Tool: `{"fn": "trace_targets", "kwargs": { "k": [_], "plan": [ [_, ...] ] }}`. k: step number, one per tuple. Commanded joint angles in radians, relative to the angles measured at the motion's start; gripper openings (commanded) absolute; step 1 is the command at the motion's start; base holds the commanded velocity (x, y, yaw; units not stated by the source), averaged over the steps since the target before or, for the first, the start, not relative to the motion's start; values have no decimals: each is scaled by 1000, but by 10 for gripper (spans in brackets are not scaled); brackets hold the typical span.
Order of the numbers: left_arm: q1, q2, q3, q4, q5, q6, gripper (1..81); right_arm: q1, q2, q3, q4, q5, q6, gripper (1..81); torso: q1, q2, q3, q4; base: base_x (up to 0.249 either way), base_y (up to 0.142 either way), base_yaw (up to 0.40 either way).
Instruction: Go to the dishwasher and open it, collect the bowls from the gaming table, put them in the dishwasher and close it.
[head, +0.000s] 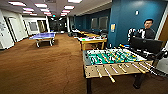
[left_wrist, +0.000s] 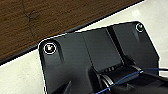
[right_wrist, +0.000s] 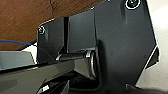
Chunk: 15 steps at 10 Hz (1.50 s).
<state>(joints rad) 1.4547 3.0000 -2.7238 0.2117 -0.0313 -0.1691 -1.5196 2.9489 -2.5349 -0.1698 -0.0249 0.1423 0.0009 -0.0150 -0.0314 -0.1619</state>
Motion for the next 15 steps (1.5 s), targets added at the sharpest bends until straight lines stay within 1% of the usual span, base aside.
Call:
{"fn": "trace_targets", "kwargs": {
  "k": [1, 8, 15],
  "plan": [
    [-56, -5, -2, -6, 44, -1, 811, 52, -2, 7, -11, -50, -4, 811, 0, 0, 0, 0, 115, 0, 0],
    [-55, -7, -2, -6, 45, -1, 811, 49, 0, 7, -17, -50, -4, 811, 0, 0, 0, 0, 114, 0, 0],
    [-53, -5, -2, -6, 44, -1, 811, 49, 0, 7, -19, -50, -4, 811, 0, 0, 0, 0, 110, 70, 0]
  ]
}}
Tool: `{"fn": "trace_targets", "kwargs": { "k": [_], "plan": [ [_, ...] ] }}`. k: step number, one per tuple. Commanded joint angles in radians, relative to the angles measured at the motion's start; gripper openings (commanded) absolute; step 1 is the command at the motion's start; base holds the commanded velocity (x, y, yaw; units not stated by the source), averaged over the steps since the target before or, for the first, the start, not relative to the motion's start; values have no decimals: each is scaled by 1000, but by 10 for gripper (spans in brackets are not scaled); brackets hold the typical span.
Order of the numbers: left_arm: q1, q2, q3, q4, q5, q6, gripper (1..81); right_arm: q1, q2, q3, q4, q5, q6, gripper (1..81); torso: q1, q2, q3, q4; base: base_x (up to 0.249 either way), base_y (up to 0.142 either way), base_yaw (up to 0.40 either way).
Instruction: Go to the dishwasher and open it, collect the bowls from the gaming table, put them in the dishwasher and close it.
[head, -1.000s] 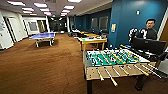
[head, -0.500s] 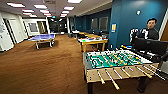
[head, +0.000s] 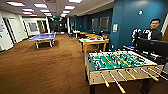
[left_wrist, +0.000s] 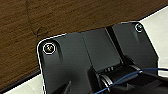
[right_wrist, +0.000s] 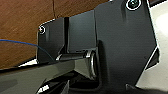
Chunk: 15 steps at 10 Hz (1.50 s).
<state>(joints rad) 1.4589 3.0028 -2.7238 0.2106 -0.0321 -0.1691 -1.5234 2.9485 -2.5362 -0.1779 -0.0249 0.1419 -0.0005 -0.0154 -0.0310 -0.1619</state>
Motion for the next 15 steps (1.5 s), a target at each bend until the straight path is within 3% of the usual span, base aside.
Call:
{"fn": "trace_targets", "kwargs": {
  "k": [1, 15],
  "plan": [
    [-58, -10, -2, -5, 44, -1, 811, 53, 0, 8, -11, -50, -4, 811, 1, 0, 0, 0, 110, 72, 0],
    [-58, -7, -2, -5, 44, -1, 811, 50, 0, 8, -17, -50, -4, 811, 1, 0, 0, 0, 110, 79, 0]
  ]
}}
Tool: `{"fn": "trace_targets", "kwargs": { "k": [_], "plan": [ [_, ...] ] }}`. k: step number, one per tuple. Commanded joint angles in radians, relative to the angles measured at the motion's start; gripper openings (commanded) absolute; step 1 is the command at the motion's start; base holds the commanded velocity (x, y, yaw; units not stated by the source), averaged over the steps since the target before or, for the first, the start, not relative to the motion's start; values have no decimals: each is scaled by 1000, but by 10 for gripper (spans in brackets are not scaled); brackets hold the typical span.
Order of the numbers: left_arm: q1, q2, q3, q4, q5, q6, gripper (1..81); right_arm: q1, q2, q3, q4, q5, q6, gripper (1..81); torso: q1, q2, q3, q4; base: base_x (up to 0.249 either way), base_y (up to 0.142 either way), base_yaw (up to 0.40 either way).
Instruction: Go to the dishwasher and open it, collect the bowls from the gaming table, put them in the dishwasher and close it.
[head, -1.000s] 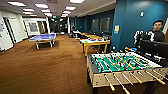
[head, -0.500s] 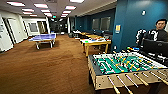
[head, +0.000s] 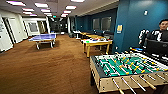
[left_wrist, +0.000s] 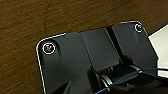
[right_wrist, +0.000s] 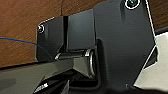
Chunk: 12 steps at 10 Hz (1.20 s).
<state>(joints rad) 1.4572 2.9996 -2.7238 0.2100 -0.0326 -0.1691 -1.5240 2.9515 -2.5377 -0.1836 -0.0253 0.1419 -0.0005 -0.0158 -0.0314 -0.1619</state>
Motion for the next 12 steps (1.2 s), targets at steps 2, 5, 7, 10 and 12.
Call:
{"fn": "trace_targets", "kwargs": {
  "k": [2, 5, 7, 10, 12],
  "plan": [
    [-56, -3, -2, -4, 45, -1, 811, 50, -3, 10, -11, -50, -4, 811, 1, 0, 0, 0, 110, 81, 0],
    [-56, 0, -2, -4, 45, -1, 811, 50, -4, 8, -10, -50, -4, 811, 1, 0, 0, 0, 110, 81, 0],
    [-56, 1, -2, -4, 45, -1, 811, 49, -4, 8, -11, -50, -4, 811, 1, 0, 0, 0, 111, 80, 0],
    [-56, 0, -2, -4, 45, -1, 811, 49, -4, 8, -11, -50, -4, 811, 1, 0, 0, 0, 111, 81, 0],
    [-56, 0, -2, -4, 45, -1, 811, 49, -4, 8, -11, -50, -4, 811, 1, 0, 0, 0, 114, 81, 0]
  ]
}}
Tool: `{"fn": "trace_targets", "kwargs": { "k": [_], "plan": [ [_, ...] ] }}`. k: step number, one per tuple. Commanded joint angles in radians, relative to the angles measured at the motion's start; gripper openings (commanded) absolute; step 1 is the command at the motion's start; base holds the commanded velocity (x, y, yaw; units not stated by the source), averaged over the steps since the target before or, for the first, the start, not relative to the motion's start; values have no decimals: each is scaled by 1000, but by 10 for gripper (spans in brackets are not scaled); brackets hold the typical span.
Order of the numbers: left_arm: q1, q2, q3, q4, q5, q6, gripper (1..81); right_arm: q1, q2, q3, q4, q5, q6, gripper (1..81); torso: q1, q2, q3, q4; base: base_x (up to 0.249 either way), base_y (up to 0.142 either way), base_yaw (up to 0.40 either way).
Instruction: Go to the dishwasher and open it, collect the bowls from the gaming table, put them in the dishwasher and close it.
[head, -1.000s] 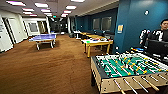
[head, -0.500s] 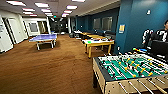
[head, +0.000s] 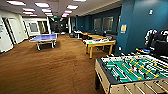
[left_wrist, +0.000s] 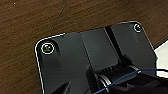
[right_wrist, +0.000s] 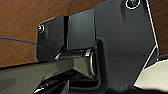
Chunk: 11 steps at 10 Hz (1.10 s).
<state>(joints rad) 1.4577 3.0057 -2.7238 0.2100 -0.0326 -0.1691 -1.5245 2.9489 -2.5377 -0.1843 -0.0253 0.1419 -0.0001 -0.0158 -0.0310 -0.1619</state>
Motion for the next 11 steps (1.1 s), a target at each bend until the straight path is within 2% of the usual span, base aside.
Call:
{"fn": "trace_targets", "kwargs": {
  "k": [1, 11],
  "plan": [
    [-56, -7, -2, -4, 45, -1, 811, 49, -2, 8, -9, -48, -4, 811, 0, 0, 0, 0, 122, 81, 0],
    [-56, -5, -2, -3, 45, -1, 811, 49, -3, 8, -9, -48, -4, 811, 1, 1, -1, 0, 130, 80, 0]
  ]
}}
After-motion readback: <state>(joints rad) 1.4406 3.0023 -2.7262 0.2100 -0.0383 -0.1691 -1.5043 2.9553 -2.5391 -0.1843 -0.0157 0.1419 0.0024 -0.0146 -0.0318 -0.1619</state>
